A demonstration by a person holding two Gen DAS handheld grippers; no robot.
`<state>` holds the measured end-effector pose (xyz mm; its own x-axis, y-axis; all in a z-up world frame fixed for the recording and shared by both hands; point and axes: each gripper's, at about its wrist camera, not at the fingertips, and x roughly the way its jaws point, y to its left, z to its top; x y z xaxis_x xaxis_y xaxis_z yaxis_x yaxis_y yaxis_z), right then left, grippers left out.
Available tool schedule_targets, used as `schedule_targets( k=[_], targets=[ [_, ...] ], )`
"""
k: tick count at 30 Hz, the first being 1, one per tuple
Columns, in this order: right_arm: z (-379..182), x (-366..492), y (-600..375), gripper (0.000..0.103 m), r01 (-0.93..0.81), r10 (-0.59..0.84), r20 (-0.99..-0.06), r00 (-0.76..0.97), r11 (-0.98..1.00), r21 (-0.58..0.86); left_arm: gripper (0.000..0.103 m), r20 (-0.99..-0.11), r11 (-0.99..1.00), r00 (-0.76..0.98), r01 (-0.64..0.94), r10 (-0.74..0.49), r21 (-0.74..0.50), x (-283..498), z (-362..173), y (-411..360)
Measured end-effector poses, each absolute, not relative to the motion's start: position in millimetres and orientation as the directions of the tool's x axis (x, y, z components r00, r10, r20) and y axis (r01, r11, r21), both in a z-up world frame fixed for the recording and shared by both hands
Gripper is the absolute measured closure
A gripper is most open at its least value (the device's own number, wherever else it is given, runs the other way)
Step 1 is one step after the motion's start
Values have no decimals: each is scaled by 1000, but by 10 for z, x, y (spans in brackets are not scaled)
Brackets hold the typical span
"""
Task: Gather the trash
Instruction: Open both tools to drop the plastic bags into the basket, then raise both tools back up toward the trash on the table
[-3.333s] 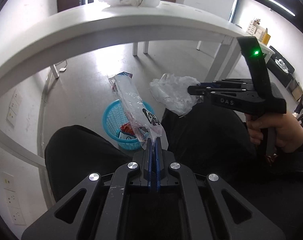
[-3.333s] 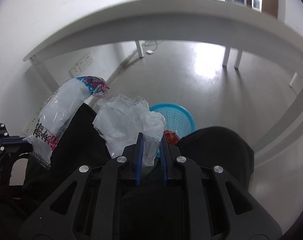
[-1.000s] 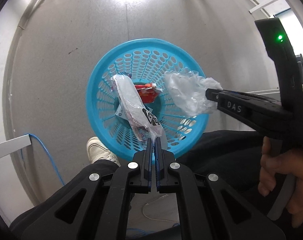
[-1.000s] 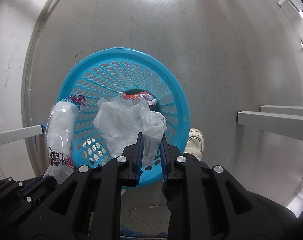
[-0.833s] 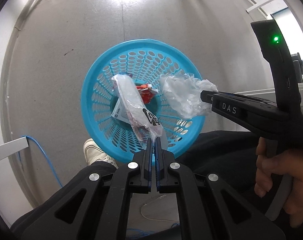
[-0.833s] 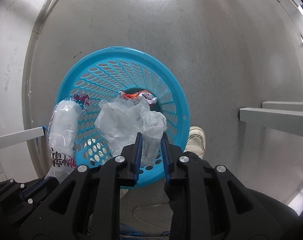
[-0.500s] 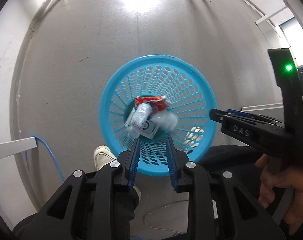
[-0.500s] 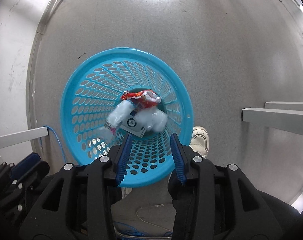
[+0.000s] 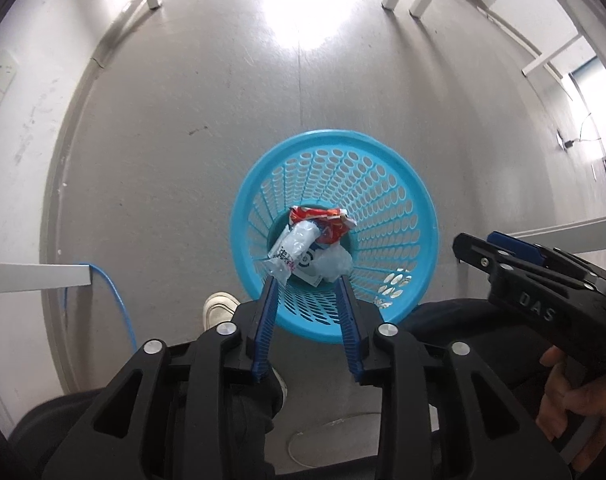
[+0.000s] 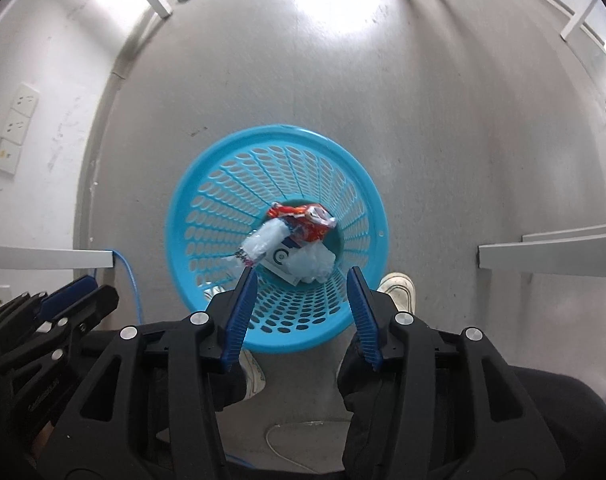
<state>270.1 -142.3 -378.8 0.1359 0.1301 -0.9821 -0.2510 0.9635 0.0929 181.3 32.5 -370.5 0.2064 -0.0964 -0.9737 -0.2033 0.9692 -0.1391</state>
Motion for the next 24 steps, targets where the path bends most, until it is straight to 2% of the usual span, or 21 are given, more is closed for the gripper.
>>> schedule_targets(
  k=[5, 11, 17, 22, 24],
  targets=[
    [-3484, 2442, -1392, 55, -317, 156, -969, 191, 944, 89, 69, -967, 971, 240, -199, -84, -134, 1661, -3536, 303],
    [-3090, 2149, -1585, 47, -321, 214, -945, 249, 938, 128, 60, -961, 969, 273, -219, -54, -117, 1433, -3266, 256],
    [-2685, 1794, -1712, 39, -356, 250, -915, 318, 925, 129, 51, -937, 981, 347, -188, 24, -45, 1149, -2909, 121],
    [-2433, 1576, -1848, 39, -366, 271, -904, 330, 920, 142, 47, -918, 985, 395, -169, 30, -40, 906, -2643, 59],
    [-2304, 1461, -1902, 36, -376, 286, -893, 348, 915, 146, 44, -907, 986, 419, -163, 34, -39, 818, -2532, 46]
  ],
)
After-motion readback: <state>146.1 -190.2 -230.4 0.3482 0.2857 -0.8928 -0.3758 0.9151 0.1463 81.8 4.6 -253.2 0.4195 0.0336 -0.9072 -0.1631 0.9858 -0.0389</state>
